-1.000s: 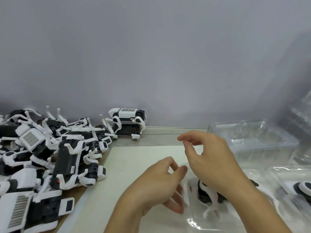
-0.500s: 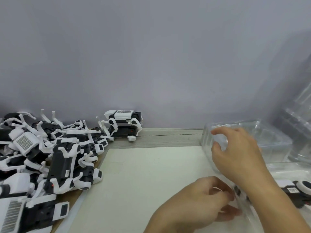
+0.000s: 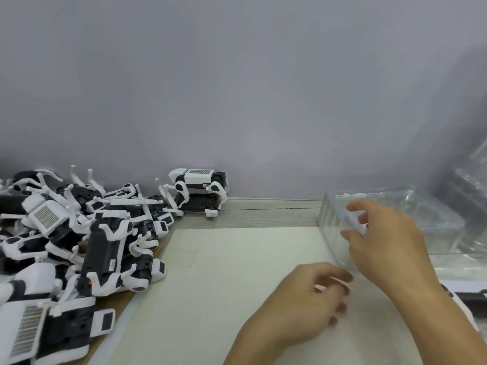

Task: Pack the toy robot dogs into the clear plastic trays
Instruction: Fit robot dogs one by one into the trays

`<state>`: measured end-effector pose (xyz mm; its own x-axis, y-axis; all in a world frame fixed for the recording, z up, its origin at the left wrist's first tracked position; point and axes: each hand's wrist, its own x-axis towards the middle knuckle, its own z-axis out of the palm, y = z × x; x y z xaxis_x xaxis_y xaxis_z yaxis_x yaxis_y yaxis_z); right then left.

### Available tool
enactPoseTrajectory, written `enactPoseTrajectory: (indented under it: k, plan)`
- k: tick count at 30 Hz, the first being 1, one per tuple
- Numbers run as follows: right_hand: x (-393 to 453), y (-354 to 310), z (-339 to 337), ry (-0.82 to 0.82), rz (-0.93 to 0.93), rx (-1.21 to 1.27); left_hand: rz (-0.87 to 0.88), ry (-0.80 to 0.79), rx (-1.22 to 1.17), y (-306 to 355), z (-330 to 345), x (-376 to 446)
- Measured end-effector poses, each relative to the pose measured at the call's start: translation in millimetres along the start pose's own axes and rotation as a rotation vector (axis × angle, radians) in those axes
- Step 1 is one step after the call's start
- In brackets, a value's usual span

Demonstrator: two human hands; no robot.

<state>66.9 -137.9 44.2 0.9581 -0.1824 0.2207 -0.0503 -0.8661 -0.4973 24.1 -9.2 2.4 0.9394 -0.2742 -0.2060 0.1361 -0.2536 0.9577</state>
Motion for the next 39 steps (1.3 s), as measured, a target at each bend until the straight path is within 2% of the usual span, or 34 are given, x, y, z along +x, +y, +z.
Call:
enactPoseTrajectory:
  k: [6,9,12,15,21,25,30,39]
  plan:
    - [-9,-19,6,0.075,-0.137,0.114,-0.007,0.412,-0.177,-12,-27,9]
    - [-13,-31,11,0.113,-0.22,0.249,-0.038,0.515,-0.294,-17,-35,11]
    - [-18,-45,14,0.127,-0.272,0.424,-0.069,0.48,-0.513,-13,-42,12]
    - [-24,-55,15,0.093,-0.3,0.54,0.001,0.447,-0.697,-9,-47,9]
    - [-31,-62,15,0.034,-0.293,0.488,0.103,0.469,-0.976,-6,-55,6]
    - [-36,-67,10,0.072,-0.267,0.353,0.181,0.414,-0.981,-6,-53,6]
    - [-33,-68,10,0.159,-0.239,0.456,0.219,0.392,-1.049,-4,-52,5]
    - [-32,-66,14,0.138,-0.201,0.63,0.183,0.323,-1.124,-3,-53,3]
